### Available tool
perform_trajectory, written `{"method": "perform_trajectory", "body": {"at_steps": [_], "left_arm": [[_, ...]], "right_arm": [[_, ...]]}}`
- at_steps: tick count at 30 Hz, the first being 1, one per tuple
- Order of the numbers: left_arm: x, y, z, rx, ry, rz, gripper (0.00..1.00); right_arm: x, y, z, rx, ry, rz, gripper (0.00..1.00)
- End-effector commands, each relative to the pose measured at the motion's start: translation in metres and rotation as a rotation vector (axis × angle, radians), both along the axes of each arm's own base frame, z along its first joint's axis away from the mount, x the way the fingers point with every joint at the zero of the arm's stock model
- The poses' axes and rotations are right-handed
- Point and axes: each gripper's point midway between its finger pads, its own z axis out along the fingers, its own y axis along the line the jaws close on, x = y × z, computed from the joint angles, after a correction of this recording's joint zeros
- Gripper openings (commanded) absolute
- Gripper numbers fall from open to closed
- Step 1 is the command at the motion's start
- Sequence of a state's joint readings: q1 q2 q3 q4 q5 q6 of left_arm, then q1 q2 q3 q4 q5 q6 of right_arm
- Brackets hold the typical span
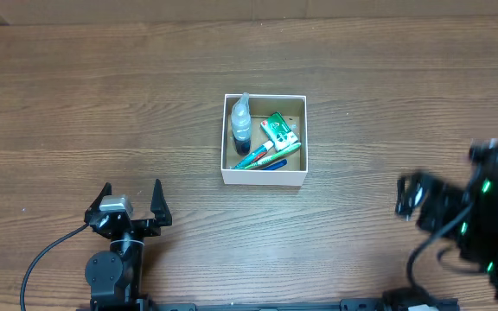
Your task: Pack container
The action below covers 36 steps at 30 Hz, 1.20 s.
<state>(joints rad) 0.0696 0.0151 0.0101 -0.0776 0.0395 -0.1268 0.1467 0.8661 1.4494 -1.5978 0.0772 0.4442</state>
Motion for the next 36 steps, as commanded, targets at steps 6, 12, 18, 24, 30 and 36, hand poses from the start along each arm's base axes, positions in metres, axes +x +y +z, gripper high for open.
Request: {"method": "perform_trajectory", "body": {"at_steps": [6,12,18,24,30,36], "left_arm": [[0.0,0.002,0.0,0.017,-0.005,0.01,1.0],[0.0,0.002,0.0,0.017,-0.005,0.01,1.0],[0.0,0.002,0.0,0.017,-0.005,0.01,1.0],[0.0,0.002,0.0,0.017,-0.005,0.01,1.0],[0.0,0.002,0.0,0.017,-0.005,0.01,1.0],[0.0,0.002,0.0,0.017,-0.005,0.01,1.0]], "right_arm": [[-0.021,-0.004,-0.033,0.052,-0.079,-0.044,1.0],[0.017,-0.001,0.025,0.031,-0.426,0.013,1.0],[0.049,0.005,0.049,-0.095,-0.727,0.15,1.0],[0.069,0.017,0.009,-0.093,-0.928,0.212,1.0],[0.078,0.029,-0.037,-0.067,-1.01,0.27,1.0],[0.082,0.016,-0.075,-0.101,-0.968,0.202,1.0]]}}
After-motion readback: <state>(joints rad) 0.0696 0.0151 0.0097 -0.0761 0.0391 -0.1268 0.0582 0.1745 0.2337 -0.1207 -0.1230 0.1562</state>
